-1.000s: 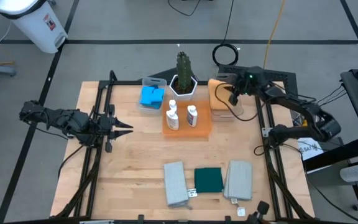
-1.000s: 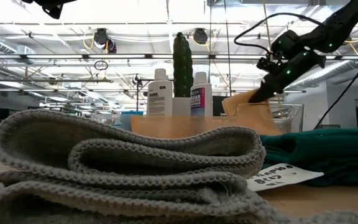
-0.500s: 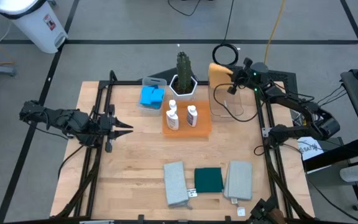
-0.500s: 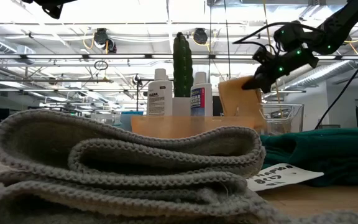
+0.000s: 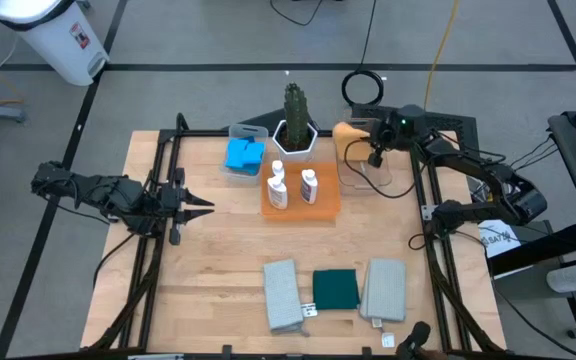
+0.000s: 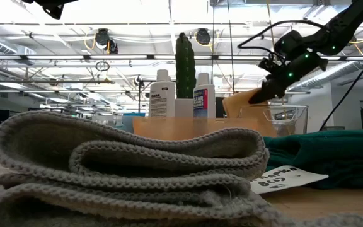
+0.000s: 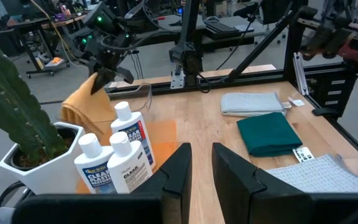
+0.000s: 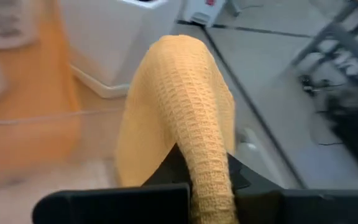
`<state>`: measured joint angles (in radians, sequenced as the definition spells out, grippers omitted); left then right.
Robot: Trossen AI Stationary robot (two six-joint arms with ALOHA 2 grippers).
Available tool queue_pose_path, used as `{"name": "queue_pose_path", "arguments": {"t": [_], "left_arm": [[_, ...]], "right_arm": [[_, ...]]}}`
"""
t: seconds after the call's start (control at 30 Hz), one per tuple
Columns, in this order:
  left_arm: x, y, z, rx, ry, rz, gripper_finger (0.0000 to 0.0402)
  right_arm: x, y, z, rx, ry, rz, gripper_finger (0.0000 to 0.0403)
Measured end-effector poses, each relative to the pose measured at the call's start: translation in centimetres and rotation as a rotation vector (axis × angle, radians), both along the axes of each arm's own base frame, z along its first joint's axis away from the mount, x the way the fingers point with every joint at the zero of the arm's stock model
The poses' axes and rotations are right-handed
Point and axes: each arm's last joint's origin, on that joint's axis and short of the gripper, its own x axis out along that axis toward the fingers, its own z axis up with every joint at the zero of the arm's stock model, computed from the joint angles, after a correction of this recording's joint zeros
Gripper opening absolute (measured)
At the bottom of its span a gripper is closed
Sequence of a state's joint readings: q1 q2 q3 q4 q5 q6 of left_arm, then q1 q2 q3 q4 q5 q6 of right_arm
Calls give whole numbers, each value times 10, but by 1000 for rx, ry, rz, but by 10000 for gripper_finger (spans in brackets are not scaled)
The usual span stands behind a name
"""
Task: Pick & Place Kitchen Items
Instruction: Put the orange microfiber towel into the transparent bin
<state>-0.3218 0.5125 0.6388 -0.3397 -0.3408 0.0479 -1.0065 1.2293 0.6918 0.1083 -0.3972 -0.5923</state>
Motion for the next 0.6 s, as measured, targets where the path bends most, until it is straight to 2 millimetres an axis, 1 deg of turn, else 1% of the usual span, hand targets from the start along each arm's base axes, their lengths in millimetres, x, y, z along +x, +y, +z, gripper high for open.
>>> {"name": "queue_pose_path", "arguments": {"t": [0.1,0.2,0.5,0.6], "left_arm": [[0,0,0,0,0,0,67],[0,0,0,0,0,0,67],[0,0,0,0,0,0,67],[0,0,0,0,0,0,67]], "right_arm": [[0,3,-2,88,-32,37,4],[-1,6,-6,184,-45,39,4],[-6,15,-19,420,11,-32,4],[-8,17,-22,456,29,-40,4]]}}
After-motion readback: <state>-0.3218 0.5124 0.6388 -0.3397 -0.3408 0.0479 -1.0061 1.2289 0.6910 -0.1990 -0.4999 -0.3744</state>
